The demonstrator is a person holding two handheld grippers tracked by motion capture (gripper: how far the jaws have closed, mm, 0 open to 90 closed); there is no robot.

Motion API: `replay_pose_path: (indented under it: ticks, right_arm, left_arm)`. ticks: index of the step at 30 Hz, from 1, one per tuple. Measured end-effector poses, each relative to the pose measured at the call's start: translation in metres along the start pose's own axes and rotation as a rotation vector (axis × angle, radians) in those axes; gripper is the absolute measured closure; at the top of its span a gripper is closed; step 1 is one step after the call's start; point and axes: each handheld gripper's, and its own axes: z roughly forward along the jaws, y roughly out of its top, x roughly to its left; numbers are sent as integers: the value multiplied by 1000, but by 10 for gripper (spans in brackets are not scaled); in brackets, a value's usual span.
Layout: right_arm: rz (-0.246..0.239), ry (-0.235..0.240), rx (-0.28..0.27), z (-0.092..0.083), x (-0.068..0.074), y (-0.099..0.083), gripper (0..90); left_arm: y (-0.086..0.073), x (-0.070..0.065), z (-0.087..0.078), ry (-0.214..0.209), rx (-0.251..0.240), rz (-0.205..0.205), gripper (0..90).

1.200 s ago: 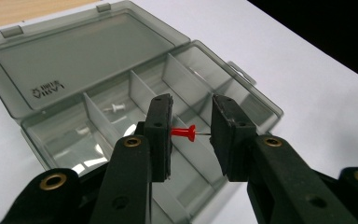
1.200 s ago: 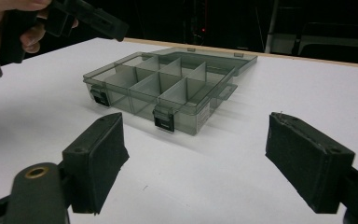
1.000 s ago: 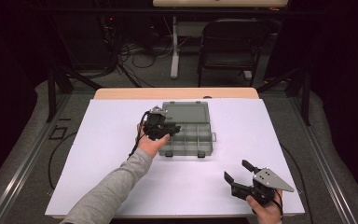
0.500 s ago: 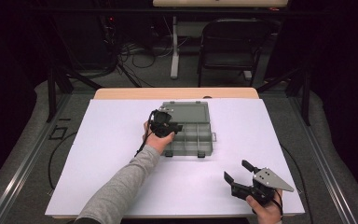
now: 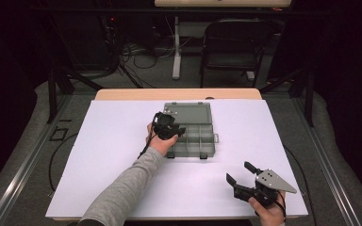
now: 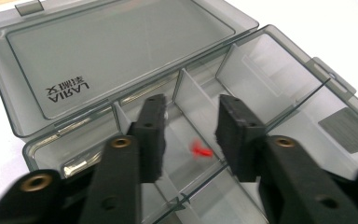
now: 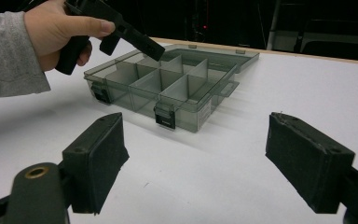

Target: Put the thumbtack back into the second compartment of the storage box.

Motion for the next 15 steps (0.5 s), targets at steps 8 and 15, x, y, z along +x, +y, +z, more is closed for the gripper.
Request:
replay_pose_path:
  ticks: [8,15]
  right_arm:
    - [1,-1,1,0,-1,0,192]
    - [-6,-3,2,0,-1,0,192]
  left_arm:
    - [0,-3,-16,-27,-10,2,423]
    - [-11,0,-42,-54,-35,8,407]
